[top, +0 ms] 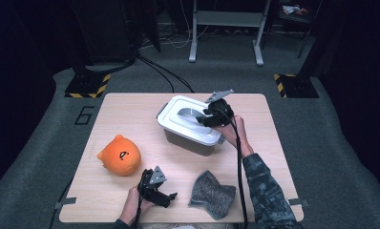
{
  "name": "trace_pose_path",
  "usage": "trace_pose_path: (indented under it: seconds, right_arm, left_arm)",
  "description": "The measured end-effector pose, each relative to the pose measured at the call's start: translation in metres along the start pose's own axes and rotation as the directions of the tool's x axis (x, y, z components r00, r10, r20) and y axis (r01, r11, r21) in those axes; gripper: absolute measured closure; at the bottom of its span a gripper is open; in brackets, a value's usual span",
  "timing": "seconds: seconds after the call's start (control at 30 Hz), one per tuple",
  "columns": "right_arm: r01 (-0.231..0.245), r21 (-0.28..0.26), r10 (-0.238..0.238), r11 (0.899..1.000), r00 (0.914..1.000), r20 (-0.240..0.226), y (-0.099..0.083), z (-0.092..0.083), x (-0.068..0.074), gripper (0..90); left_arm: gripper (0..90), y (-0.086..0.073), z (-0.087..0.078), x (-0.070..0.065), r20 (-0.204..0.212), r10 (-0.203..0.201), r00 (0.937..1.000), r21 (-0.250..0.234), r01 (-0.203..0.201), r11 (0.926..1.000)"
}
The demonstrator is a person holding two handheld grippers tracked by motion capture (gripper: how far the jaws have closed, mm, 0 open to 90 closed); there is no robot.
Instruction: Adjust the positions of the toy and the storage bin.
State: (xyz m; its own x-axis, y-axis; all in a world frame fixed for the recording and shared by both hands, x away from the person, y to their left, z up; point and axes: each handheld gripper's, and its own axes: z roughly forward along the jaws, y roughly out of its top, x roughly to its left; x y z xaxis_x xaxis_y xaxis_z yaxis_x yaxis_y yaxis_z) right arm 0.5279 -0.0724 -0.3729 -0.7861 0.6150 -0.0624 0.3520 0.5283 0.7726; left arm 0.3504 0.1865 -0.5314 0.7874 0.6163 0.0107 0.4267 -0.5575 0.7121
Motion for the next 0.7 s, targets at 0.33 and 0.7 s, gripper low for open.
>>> trace_pose_path:
  seconds: [0.33,0.7]
  right_arm:
    - [0.037,-0.008,-0.037,0.999,0.9988,-0.033,0.012,0.022,0.002,60.8]
    - [0.017,-0.007,-0.017,1.0,0.9991,-0.039,0.008,0.017,0.006,65.4]
  left_arm:
    - [0.3,0.0,0.0,0.0,0.0,0.003,1.0,0.002,-0.003,1.0]
    - [0.3,0.0,0.0,0.0,0.0,0.004,1.0,0.002,-0.004,1.0]
